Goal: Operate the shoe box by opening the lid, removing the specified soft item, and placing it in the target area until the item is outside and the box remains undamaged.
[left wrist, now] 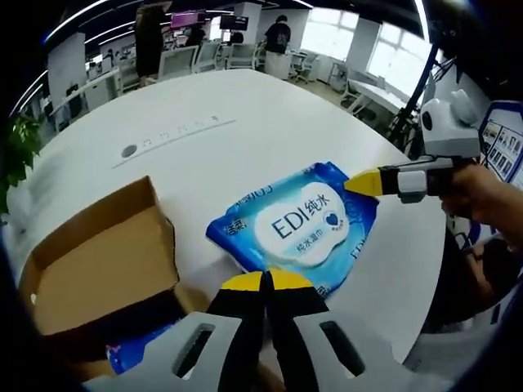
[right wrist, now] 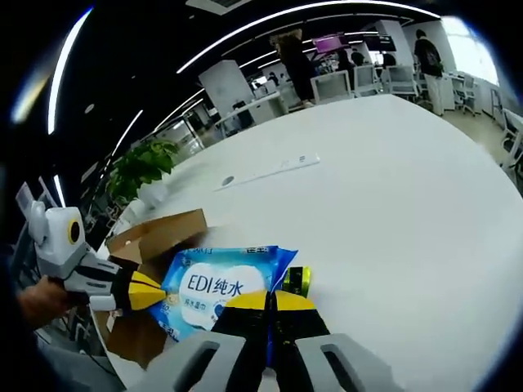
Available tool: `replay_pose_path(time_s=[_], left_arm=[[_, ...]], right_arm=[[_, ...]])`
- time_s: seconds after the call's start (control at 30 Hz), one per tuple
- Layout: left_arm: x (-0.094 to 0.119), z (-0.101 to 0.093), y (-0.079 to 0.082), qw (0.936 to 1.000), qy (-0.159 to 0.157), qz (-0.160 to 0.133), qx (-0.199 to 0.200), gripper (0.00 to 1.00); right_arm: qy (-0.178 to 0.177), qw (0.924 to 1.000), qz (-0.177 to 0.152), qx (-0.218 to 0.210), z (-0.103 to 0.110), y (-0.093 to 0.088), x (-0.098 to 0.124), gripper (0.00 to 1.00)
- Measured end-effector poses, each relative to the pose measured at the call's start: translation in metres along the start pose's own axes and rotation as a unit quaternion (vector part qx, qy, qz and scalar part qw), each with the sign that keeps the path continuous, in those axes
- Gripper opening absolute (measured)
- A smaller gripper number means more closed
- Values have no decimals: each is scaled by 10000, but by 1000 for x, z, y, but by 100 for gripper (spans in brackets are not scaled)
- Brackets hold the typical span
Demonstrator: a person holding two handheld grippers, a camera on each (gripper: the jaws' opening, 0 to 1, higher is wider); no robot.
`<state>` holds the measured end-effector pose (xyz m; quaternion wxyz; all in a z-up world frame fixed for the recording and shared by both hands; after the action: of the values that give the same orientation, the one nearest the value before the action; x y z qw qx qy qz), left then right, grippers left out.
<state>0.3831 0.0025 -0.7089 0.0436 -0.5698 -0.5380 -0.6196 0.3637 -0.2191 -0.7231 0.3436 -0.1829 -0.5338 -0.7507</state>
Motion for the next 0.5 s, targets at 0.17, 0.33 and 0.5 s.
replay_pose_path(time_s=[0.17,0.33,0.5], left_arm=[[-5,0,-3,9999,49,95,-89,0],[-9,-2,-6,9999,77,96,-94,0],[-13,-5,-7,9993,158,142,-306,0]], right_arm=[[-22,10000,23,-18,-1,-5,-3,0],[-84,9999,33,-70,-4,-8,-5,0],[-146,9999,57,-71,-7,-11,-7,0]])
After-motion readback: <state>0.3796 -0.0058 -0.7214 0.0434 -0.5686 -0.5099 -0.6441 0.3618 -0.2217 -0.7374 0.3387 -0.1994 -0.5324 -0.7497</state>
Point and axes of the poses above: the point that each gripper's makers call its tool centre point, and the gripper's own axes: x roughly backward along the fingers, z roughly to its left, y roughly out of its top, the point moved 10 cm from there along x, roughly backward along the fingers, and after that the axes turned 5 degrees about -y, right-handed, at the moved point
